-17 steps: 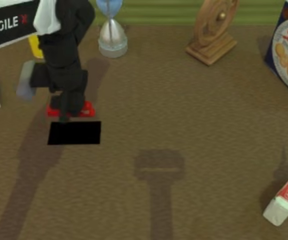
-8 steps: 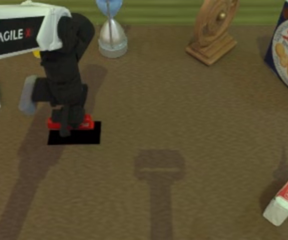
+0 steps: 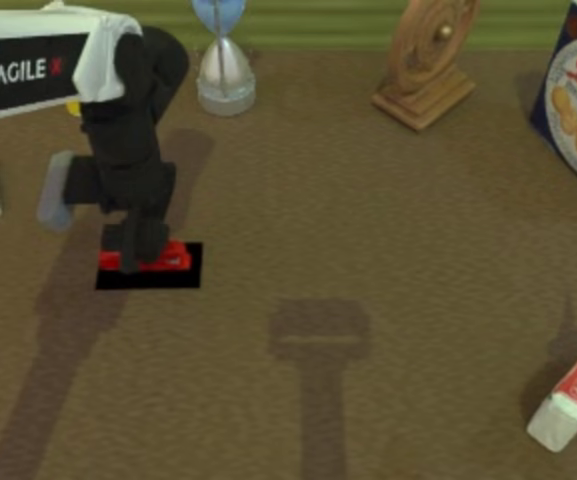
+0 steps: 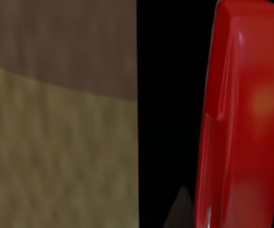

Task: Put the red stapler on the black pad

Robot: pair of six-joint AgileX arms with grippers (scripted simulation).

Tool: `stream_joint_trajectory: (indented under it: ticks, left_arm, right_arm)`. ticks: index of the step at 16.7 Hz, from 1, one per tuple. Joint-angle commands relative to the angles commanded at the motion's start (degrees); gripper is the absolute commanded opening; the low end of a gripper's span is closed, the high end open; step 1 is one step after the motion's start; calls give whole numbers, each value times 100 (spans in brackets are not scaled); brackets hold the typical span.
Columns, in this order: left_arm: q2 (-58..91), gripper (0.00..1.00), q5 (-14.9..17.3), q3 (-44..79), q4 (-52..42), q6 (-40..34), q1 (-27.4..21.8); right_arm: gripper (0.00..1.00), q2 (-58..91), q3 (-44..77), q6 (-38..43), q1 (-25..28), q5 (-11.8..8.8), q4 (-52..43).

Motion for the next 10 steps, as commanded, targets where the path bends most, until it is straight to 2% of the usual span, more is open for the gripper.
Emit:
stream_joint_trajectory:
  ticks: [4, 10]
  left_arm:
    - [0, 98, 0, 0, 0, 0, 0]
    - [0, 100, 0, 0, 0, 0, 0]
  right_arm:
    - [100, 0, 0, 0, 0, 0, 0]
    - [100, 0, 0, 0, 0, 0, 0]
